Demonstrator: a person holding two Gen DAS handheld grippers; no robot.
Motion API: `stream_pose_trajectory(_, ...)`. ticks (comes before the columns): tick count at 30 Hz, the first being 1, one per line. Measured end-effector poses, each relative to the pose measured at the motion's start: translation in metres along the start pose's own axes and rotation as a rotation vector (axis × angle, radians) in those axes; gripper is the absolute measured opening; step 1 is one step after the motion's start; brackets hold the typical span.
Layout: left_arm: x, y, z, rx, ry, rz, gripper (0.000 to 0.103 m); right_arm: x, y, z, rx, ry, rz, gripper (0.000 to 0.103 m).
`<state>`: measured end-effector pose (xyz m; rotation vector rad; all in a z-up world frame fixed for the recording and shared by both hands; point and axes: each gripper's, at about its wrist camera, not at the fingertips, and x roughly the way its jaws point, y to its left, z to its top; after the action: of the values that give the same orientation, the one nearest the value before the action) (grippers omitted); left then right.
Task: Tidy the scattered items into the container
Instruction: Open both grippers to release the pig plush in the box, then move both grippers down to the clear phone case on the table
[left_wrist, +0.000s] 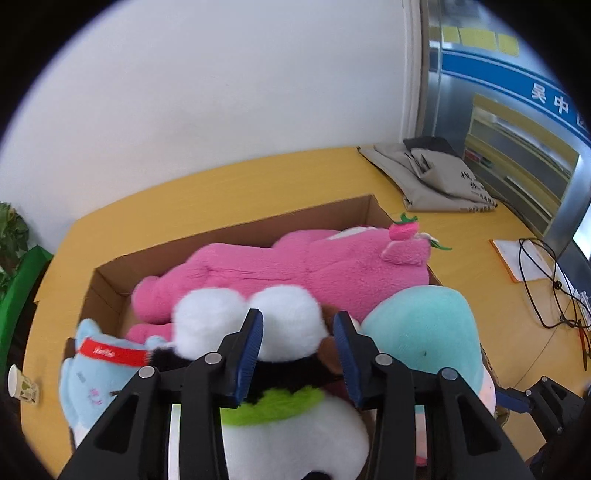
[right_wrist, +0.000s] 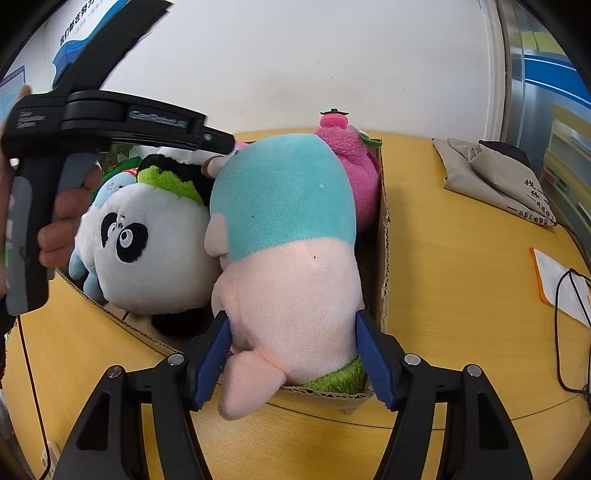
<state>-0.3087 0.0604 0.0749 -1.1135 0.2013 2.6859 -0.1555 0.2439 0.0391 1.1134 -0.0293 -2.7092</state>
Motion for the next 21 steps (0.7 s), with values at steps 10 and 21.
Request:
stream_pose_trajectory(10,-0.122,0.058,-0.076,-0.07,-0.086,-0.061,0.065,-0.033,0.001,0.009,0.055,-0.064,-0.037,0.096)
stream_pose_trajectory(21,-0.239,0.089,-0.234,-0.127,-0.061,-0.024,0.079,-0.145,0.063,-0.013,-0.041,-0.163,-0.053,0.103)
